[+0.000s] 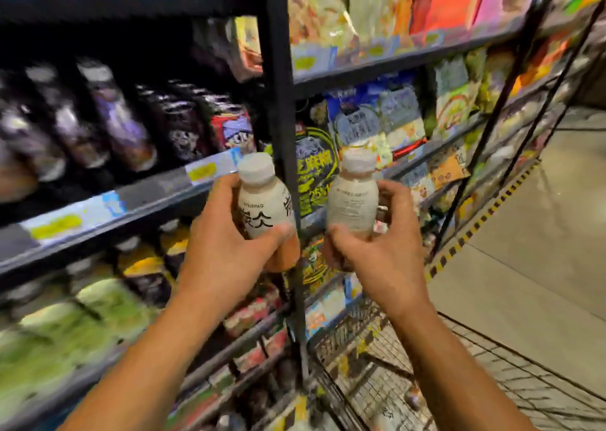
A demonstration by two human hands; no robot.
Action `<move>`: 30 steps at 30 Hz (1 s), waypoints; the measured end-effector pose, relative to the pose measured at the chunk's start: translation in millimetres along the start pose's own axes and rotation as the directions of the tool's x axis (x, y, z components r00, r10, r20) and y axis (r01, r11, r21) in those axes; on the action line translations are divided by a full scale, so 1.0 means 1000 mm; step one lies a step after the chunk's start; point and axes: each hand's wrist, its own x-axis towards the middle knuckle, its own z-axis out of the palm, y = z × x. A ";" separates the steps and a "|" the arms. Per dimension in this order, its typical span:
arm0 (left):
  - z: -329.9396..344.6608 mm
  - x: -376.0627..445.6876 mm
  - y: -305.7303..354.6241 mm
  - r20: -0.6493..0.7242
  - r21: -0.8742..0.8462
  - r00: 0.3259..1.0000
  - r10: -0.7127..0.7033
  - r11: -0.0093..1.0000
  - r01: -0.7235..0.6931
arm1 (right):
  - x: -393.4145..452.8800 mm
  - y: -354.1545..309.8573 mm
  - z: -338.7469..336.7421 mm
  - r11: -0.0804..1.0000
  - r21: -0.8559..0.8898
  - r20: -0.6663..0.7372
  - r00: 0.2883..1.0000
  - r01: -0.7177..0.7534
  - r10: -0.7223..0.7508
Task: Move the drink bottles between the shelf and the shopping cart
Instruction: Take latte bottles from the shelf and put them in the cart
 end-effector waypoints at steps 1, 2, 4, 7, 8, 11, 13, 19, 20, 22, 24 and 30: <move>-0.022 -0.005 0.002 -0.035 0.002 0.999 0.002 1.000 -0.002 | -0.005 -0.014 0.013 0.999 0.023 0.028 0.999 0.026 -0.027; -0.044 -0.009 0.004 -0.067 0.006 0.998 0.001 1.000 -0.001 | -0.011 -0.029 0.026 0.998 0.044 0.058 0.997 0.054 -0.057; -0.087 -0.021 0.006 -0.119 0.024 0.993 -0.009 1.000 0.012 | -0.023 -0.056 0.052 0.993 0.067 0.119 0.987 0.096 -0.103; -0.147 -0.036 0.006 -0.192 0.064 0.981 -0.005 0.998 0.017 | -0.040 -0.090 0.092 0.985 0.122 0.220 0.964 0.123 -0.147; -0.166 -0.041 0.006 -0.223 0.079 0.975 -0.001 0.997 0.019 | -0.046 -0.099 0.104 0.982 0.141 0.250 0.955 0.125 -0.157; -0.217 -0.051 0.004 -0.304 0.132 0.953 0.009 0.991 0.032 | -0.062 -0.124 0.142 0.974 0.179 0.335 0.923 0.136 -0.190; -0.246 -0.057 0.000 -0.353 0.159 0.935 0.013 0.986 0.047 | -0.070 -0.137 0.164 0.970 0.199 0.394 0.894 0.143 -0.213; -0.317 -0.071 -0.022 -0.479 0.136 0.875 -0.066 0.979 0.148 | -0.081 -0.167 0.226 0.970 0.198 0.540 0.810 0.142 -0.229; -0.327 -0.073 -0.026 -0.495 0.128 0.865 -0.081 0.978 0.164 | -0.079 -0.170 0.237 0.971 0.197 0.559 0.798 0.138 -0.227; -0.344 -0.072 -0.031 -0.521 0.131 0.848 -0.096 0.973 0.190 | -0.075 -0.179 0.259 0.972 0.192 0.585 0.780 0.135 -0.224; -0.359 -0.065 -0.033 -0.538 0.149 0.837 -0.104 0.965 0.216 | -0.068 -0.189 0.280 0.976 0.181 0.592 0.779 0.125 -0.209; -0.373 -0.018 -0.033 -0.560 0.224 0.819 -0.124 0.929 0.294 | -0.039 -0.214 0.335 0.995 0.099 0.602 0.795 0.020 -0.076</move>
